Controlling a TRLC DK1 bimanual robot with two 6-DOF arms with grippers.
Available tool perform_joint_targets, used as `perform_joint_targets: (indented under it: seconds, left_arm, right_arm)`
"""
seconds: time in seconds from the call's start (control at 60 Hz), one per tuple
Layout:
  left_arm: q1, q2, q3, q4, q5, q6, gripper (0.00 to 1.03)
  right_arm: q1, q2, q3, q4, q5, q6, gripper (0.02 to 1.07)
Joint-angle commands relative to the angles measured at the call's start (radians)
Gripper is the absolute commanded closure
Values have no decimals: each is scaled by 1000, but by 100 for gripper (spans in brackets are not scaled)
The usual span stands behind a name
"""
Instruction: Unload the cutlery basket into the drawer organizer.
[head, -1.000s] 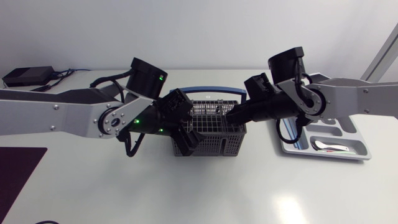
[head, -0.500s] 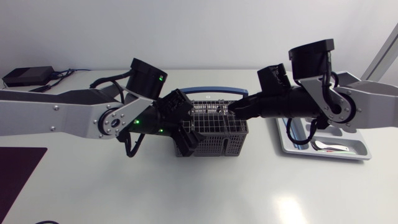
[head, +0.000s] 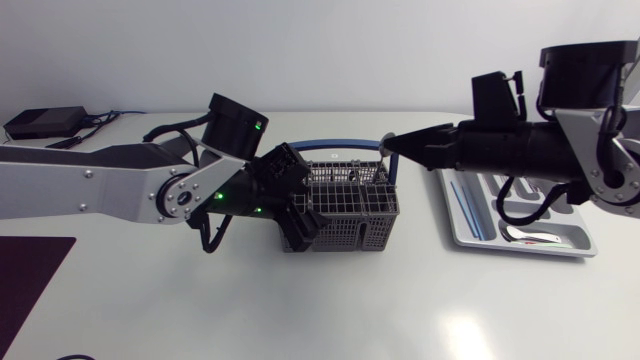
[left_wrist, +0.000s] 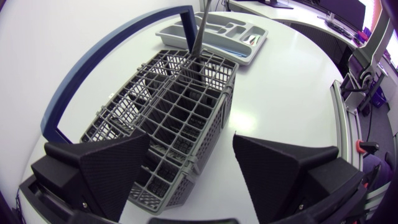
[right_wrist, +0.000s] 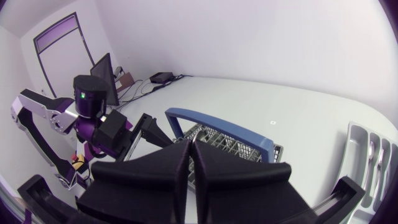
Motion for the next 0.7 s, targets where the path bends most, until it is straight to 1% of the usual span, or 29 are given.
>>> perform_joint_targets:
  seconds: [0.0, 0.15, 0.233, 0.3, 0.333, 0.433, 0.45, 0.55, 0.6, 0.683]
  left_arm:
    - [9, -20, -20, 7, 6, 12, 5]
    - [6, -21, -18, 3, 6, 12, 5]
    - [6, -31, -15, -8, 5, 12, 5]
    - [6, -52, -15, -23, 5, 12, 5]
    - [6, -64, -15, -32, 5, 12, 5]
    - [7, -83, -10, -55, 0, 12, 5]
    - [9, -89, -12, -58, 0, 13, 5]
    - [12, -98, -12, -72, -3, 18, 5]
    - [12, -101, -12, -77, -5, 19, 5]
    - [13, -107, -12, -88, -6, 21, 5]
  right_arm:
    - [-30, -45, -18, -7, -21, 37, 102]
    - [-65, -117, -9, -62, -27, 33, 102]
    - [-103, -150, 0, -128, -9, -7, 102]
    - [-120, -180, 5, -203, 57, -72, 102]
    - [-139, -196, 3, -241, 74, -102, 102]
    - [-215, -235, -9, -309, 105, -162, 102]
    - [-247, -241, -9, -339, 109, -191, 102]
    - [-355, -242, -12, -424, 138, -302, 102]
    - [-412, -238, -24, -438, 163, -359, 102]
    - [-499, -215, -43, -458, 177, -467, 102]
